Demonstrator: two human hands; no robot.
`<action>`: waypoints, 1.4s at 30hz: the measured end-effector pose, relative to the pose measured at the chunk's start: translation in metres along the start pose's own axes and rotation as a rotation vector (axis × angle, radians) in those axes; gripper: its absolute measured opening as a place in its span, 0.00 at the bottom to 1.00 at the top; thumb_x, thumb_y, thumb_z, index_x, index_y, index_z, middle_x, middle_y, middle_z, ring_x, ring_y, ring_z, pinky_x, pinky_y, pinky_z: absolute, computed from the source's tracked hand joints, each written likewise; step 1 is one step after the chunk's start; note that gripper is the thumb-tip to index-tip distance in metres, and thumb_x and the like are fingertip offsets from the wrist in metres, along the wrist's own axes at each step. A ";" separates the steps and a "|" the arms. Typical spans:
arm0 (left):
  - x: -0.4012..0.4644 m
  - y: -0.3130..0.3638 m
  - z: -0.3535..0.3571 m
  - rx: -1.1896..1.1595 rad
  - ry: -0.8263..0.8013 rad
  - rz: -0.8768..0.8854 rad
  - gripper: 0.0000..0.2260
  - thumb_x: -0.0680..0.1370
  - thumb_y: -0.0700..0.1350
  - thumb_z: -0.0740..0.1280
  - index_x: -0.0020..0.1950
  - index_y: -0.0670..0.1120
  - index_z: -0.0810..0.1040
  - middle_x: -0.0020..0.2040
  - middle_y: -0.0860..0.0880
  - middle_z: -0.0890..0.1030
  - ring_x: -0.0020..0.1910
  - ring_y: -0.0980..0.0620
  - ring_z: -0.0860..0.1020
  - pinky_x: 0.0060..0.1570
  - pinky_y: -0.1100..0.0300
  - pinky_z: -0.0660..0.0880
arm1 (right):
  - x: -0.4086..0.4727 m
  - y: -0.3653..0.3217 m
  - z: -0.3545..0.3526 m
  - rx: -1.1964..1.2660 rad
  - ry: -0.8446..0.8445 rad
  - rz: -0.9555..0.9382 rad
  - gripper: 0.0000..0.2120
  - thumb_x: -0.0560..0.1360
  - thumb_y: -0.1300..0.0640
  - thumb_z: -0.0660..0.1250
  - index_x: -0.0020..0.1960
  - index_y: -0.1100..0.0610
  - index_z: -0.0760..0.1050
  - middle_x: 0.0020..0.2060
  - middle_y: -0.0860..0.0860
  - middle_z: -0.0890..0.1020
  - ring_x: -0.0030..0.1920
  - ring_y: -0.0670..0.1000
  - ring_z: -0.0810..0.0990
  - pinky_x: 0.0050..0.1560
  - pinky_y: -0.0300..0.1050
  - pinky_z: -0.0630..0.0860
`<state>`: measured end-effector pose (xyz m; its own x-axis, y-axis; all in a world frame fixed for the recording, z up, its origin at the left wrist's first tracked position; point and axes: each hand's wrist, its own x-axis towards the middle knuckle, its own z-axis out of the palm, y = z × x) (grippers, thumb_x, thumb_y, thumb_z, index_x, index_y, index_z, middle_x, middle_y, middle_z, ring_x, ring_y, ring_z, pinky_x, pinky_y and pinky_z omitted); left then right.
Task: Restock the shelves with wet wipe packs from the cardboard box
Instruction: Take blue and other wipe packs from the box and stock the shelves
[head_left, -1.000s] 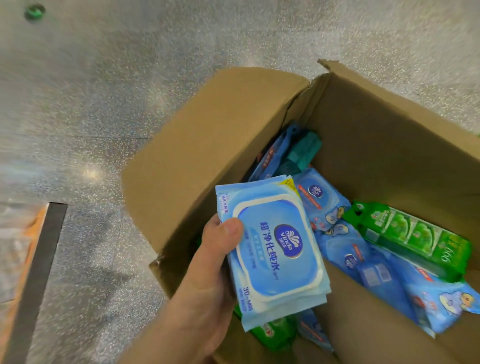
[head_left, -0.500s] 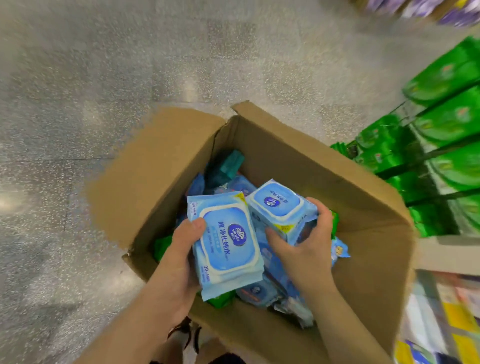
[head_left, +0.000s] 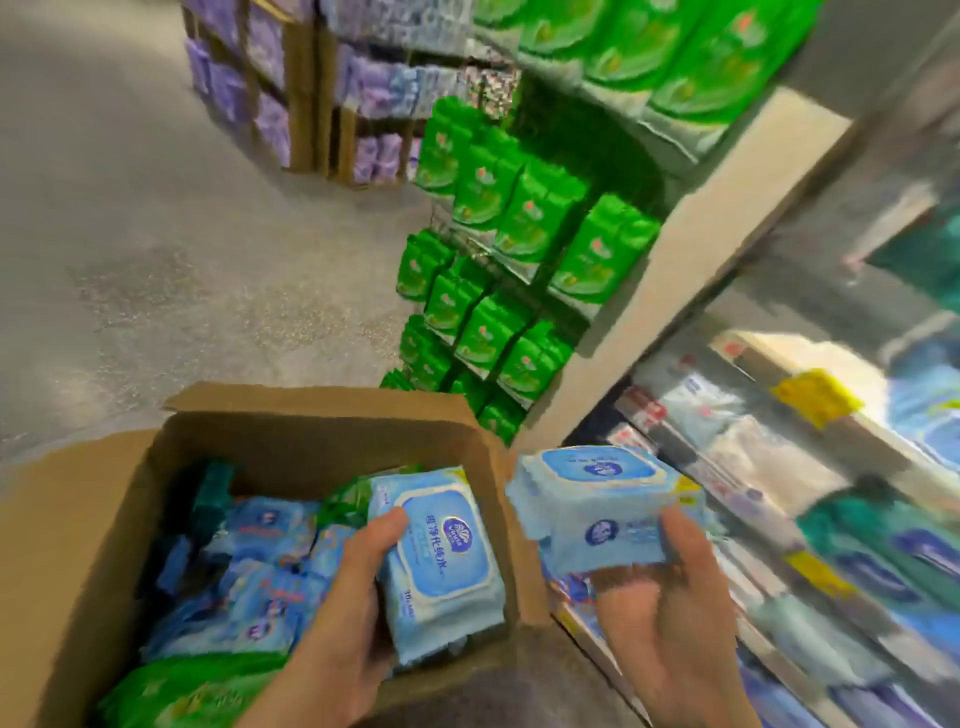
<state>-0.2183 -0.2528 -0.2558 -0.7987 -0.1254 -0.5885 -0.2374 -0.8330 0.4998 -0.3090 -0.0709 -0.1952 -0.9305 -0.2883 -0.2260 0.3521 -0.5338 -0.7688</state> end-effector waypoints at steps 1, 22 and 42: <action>-0.001 -0.007 0.015 0.022 -0.030 -0.027 0.29 0.67 0.58 0.70 0.65 0.45 0.83 0.59 0.37 0.85 0.56 0.36 0.84 0.64 0.36 0.75 | -0.014 -0.004 -0.017 0.126 0.114 0.031 0.32 0.83 0.44 0.61 0.80 0.60 0.61 0.78 0.63 0.62 0.76 0.62 0.68 0.76 0.61 0.63; -0.004 -0.207 0.311 0.392 -0.297 -0.128 0.29 0.76 0.65 0.63 0.65 0.46 0.82 0.57 0.39 0.86 0.49 0.37 0.86 0.44 0.46 0.83 | -0.115 -0.252 -0.280 0.179 0.472 -0.063 0.25 0.74 0.44 0.67 0.64 0.57 0.79 0.58 0.65 0.84 0.63 0.70 0.78 0.66 0.76 0.69; 0.113 -0.164 0.421 0.319 -0.374 -0.046 0.29 0.75 0.67 0.62 0.64 0.49 0.84 0.56 0.41 0.86 0.42 0.41 0.85 0.36 0.52 0.80 | 0.052 -0.387 -0.293 -0.750 0.407 -0.208 0.17 0.70 0.59 0.77 0.58 0.57 0.81 0.47 0.53 0.88 0.44 0.53 0.87 0.51 0.52 0.80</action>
<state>-0.5023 0.0967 -0.1371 -0.9131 0.1585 -0.3757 -0.3884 -0.6189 0.6828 -0.5233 0.3535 -0.0842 -0.9826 0.1392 -0.1231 0.1451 0.1602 -0.9764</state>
